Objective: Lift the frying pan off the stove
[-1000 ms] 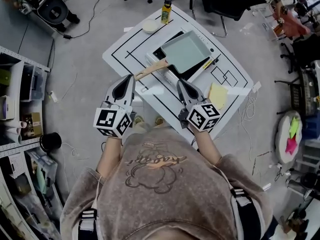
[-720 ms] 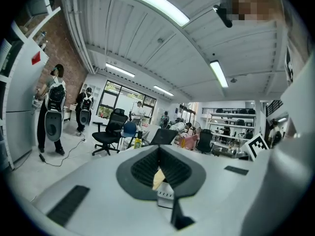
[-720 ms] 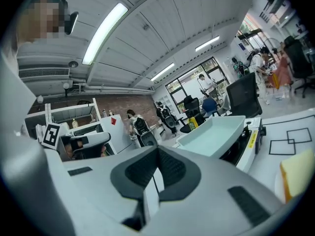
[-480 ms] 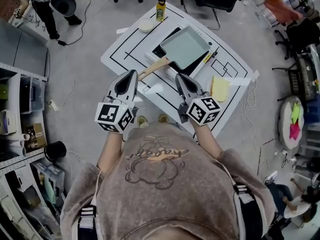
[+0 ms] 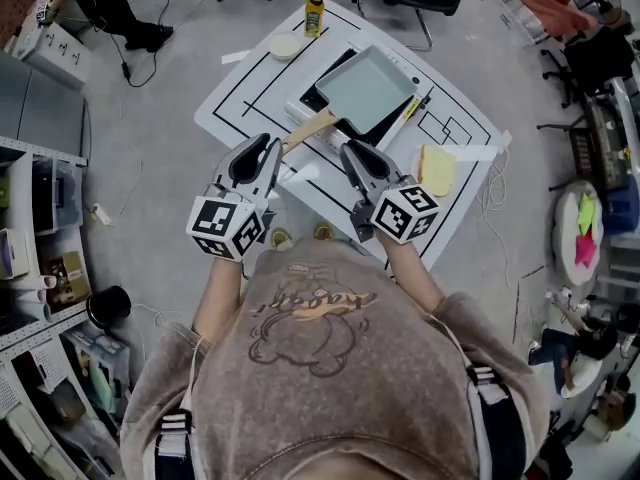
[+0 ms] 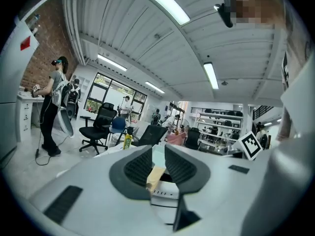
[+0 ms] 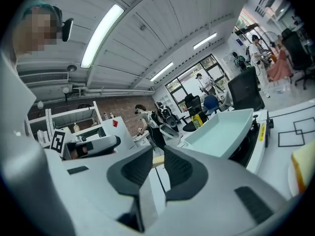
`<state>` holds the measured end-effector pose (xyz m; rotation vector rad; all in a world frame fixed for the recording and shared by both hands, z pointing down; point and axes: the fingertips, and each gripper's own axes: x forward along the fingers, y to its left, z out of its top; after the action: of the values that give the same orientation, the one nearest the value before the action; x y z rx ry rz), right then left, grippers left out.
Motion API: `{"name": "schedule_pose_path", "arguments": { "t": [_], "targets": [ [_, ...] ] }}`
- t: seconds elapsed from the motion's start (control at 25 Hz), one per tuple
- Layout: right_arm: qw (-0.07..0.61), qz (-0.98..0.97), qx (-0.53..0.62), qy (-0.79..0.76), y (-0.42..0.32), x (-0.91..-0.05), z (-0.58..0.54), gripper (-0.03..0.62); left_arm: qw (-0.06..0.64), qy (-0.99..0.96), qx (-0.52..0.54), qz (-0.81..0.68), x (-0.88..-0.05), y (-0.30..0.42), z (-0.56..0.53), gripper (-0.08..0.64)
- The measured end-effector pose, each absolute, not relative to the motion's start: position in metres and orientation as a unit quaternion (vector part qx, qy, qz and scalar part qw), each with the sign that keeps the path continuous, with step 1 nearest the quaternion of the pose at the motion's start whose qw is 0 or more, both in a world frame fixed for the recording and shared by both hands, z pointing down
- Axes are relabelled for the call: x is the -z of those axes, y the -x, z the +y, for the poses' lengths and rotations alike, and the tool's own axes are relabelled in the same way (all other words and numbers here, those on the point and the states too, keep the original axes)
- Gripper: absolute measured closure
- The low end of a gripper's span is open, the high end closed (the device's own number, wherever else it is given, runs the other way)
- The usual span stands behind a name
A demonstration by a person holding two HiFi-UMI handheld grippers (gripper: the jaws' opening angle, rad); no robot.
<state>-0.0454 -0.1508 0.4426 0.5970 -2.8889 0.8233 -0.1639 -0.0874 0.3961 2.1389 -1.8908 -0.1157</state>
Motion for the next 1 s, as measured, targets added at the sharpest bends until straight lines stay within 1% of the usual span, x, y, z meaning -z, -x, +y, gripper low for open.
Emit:
{"name": "schedule_pose_path", "arguments": {
  "t": [0.16, 0.32, 0.44, 0.52, 0.64, 0.76, 0.88, 1.0],
  "targets": [
    [0.034, -0.938, -0.293, -0.183, 0.051, -0.444, -0.153, 0.470, 0.150, -0.752, 0.041, -0.641, -0.399, 0.163, -0.092, 0.432],
    [0.021, -0.928, -0.333, -0.168, 0.057, -0.447, -0.157, 0.365, 0.158, -0.760, 0.042, -0.629, -0.403, 0.165, -0.095, 0.369],
    [0.008, -0.915, -0.370, -0.160, 0.062, -0.450, -0.160, 0.255, 0.163, -0.770, 0.045, -0.616, -0.405, 0.163, -0.097, 0.306],
    [0.001, -0.908, -0.389, -0.157, 0.064, -0.453, -0.162, 0.207, 0.169, -0.775, 0.047, -0.607, -0.407, 0.162, -0.099, 0.273],
    [-0.006, -0.900, -0.408, -0.151, 0.069, -0.456, -0.165, 0.161, 0.180, -0.784, 0.048, -0.592, -0.411, 0.160, -0.103, 0.234],
    [-0.011, -0.894, -0.425, -0.144, 0.076, -0.459, -0.167, 0.132, 0.194, -0.790, 0.045, -0.580, -0.418, 0.161, -0.104, 0.218],
    [-0.012, -0.885, -0.446, -0.134, 0.082, -0.466, -0.169, 0.115, 0.206, -0.795, 0.038, -0.570, -0.426, 0.161, -0.107, 0.218],
    [-0.008, -0.877, -0.464, -0.126, 0.086, -0.474, -0.169, 0.112, 0.221, -0.800, 0.036, -0.557, -0.434, 0.160, -0.111, 0.218]
  ]
}}
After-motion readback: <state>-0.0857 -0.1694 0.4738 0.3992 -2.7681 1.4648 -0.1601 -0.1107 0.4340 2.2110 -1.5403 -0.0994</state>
